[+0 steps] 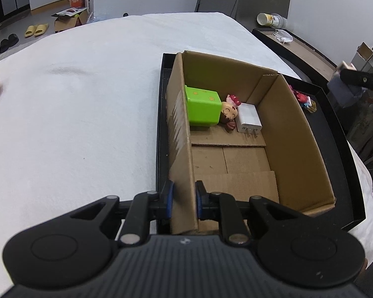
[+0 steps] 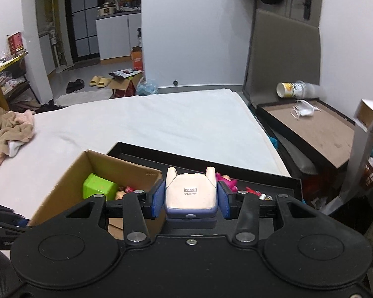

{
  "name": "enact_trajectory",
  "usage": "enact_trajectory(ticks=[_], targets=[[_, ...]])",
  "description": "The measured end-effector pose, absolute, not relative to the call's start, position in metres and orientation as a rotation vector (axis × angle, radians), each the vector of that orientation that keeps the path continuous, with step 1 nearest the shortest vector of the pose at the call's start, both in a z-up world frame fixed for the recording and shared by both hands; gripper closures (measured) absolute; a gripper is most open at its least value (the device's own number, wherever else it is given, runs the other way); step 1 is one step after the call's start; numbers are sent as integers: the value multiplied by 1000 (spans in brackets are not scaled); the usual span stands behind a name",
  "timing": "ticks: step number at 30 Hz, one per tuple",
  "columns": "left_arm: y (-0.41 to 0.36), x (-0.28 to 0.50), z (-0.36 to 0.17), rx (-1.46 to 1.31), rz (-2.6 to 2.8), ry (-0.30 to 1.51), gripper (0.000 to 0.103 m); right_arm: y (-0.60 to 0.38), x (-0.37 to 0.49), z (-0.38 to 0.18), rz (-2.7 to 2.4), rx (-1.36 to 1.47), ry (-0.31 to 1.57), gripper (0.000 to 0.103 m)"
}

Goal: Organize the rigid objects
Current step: 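Carry the white-blue cube toy into the box and release it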

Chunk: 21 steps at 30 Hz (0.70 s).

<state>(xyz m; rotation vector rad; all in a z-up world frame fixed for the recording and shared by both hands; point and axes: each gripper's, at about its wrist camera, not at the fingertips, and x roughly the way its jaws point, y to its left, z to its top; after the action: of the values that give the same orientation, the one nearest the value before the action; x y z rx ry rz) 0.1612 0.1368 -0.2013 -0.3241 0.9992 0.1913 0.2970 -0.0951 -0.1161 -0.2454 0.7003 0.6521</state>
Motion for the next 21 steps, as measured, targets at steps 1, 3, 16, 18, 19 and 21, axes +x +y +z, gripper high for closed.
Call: enact_trajectory(ticks=[1, 3, 16, 18, 19, 21], targets=[[137, 161, -201, -325, 189, 998, 86, -91, 295, -114, 658, -251, 698, 60], [138, 161, -202, -329, 187, 997, 86, -83, 291, -111, 668, -270, 695, 60], [144, 156, -203, -347, 169, 983, 86, -44, 276, -110, 700, -327, 719, 60], [145, 156, -203, -352, 167, 981, 85, -39, 275, -110, 704, -331, 731, 60], [145, 155, -203, -355, 166, 979, 86, -36, 274, -110, 707, -332, 739, 60], [146, 155, -203, -358, 164, 978, 85, -30, 273, -110, 714, -333, 753, 60]])
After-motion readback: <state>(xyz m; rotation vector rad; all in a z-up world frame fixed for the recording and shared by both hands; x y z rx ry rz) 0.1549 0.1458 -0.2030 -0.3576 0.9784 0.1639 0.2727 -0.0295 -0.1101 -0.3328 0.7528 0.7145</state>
